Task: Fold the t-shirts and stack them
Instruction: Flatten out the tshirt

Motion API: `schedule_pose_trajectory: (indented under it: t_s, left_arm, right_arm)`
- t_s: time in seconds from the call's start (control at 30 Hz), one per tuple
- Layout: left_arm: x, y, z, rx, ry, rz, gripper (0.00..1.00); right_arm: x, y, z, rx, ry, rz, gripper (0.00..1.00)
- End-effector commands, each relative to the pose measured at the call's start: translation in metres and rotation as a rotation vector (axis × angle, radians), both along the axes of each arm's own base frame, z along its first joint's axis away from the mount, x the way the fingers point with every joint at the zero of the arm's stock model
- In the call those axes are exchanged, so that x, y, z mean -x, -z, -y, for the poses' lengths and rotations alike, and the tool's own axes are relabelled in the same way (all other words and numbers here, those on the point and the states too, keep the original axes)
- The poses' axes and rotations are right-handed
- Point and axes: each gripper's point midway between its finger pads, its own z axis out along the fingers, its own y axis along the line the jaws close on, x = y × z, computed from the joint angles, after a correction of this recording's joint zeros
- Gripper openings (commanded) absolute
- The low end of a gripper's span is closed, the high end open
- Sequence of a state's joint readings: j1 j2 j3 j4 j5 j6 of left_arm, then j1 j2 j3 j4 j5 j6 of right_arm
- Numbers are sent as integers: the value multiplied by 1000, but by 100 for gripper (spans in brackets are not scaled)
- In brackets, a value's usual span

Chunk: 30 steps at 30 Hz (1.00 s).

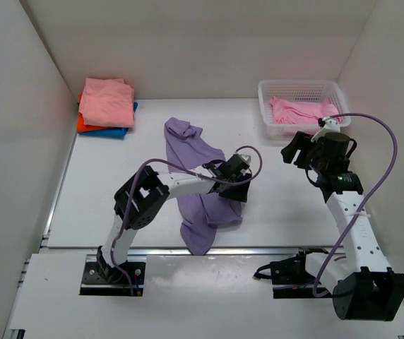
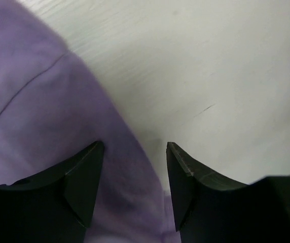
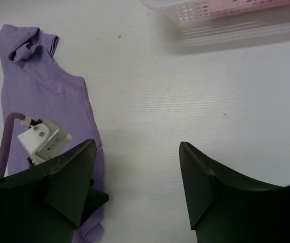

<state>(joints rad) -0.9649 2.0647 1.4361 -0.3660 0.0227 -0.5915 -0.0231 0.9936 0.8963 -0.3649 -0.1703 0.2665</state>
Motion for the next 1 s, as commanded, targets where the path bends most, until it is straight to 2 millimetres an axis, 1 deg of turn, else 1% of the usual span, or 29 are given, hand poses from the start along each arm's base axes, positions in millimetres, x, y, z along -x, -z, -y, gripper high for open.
schedule_pose_trajectory:
  t_s: [0.0, 0.07, 0.1, 0.13, 0.17, 0.2, 0.23, 0.27, 0.3, 0.33, 0.4, 0.43, 0.47, 0.5, 0.53, 0.57, 0.6, 0.63, 0.67, 0.7, 0.73, 0.77, 0.8, 0.83, 0.87, 0.9, 0.93, 0.97]
  left_arm:
    - [14, 31, -10, -150, -2, -36, 63]
    - [18, 41, -8, -180, 14, -42, 63]
    - [26, 52, -12, -224, 31, -56, 63]
    - [29, 58, -15, -260, 41, -63, 61]
    - [29, 60, -12, -266, 47, -57, 61]
    - [33, 61, -13, -289, 66, -59, 60]
    - [37, 66, -19, -333, 76, -59, 59]
    - [36, 64, -20, -353, 84, -45, 58]
    - [40, 67, -23, -374, 95, -54, 57]
    - [38, 70, -28, -401, 98, -40, 56]
    - [41, 74, -40, -460, 108, -44, 55]
    - [41, 74, -40, -466, 112, -38, 54]
    - [41, 73, -45, -484, 113, -46, 48]
    - [41, 78, -52, -511, 121, -54, 41]
    - [44, 80, -56, -532, 136, -62, 31]
    - [44, 81, -59, -544, 136, -61, 19]
    - [48, 84, -67, -569, 151, -70, 0]
    - [48, 82, -73, -578, 156, -67, 0]
    - [45, 86, -82, -593, 149, -73, 0]
    - [45, 80, -83, -576, 157, -65, 0]
    - [41, 69, -87, -566, 156, -48, 0]
    - [31, 53, -87, -533, 151, -28, 0]
    - [19, 39, -94, -522, 123, -26, 0]
    - [8, 13, -89, -478, 109, 7, 0]
    - [-10, -17, -94, -435, 66, 44, 0]
    - [-32, -44, -100, -397, 24, 71, 0]
    - [-46, -89, -98, -325, 2, 130, 0]
    - [-64, -124, -110, -269, -51, 166, 0]
  right_arm:
    - [-1, -14, -3, -29, -35, 79, 64]
    - [2, -16, -1, -33, -34, 87, 64]
    - [5, -16, -2, -34, -41, 88, 63]
    - [5, -20, 1, -31, -36, 104, 63]
    - [5, -22, 1, -40, -32, 108, 64]
    - [6, -19, 4, -27, -32, 104, 63]
    - [6, -26, 5, -19, -27, 116, 63]
    - [7, -30, 4, -15, -29, 126, 63]
    - [7, -31, 4, -15, -31, 127, 63]
    - [7, -31, 4, -16, -31, 124, 63]
    - [7, -37, 3, -21, -30, 143, 64]
    - [9, -36, 1, -32, -37, 142, 63]
    - [9, -38, 0, -39, -37, 147, 63]
    - [10, -42, -2, -42, -46, 157, 63]
    - [11, -44, -2, -43, -45, 162, 63]
    - [11, -47, -2, -45, -44, 173, 63]
    - [13, -47, -3, -57, -46, 168, 63]
    - [14, -47, -4, -53, -54, 169, 63]
    - [15, -43, -4, -59, -51, 163, 63]
    - [14, -41, -5, -60, -57, 158, 63]
    - [17, -40, -5, -62, -61, 154, 63]
    - [18, -41, -6, -73, -58, 155, 63]
    - [19, -37, -6, -72, -61, 146, 63]
    - [22, -28, -9, -86, -63, 126, 63]
    - [23, -22, -10, -94, -70, 119, 63]
    - [25, -14, -14, -108, -81, 103, 63]
    - [26, -5, -17, -125, -85, 78, 63]
    - [29, 7, -21, -141, -96, 51, 63]
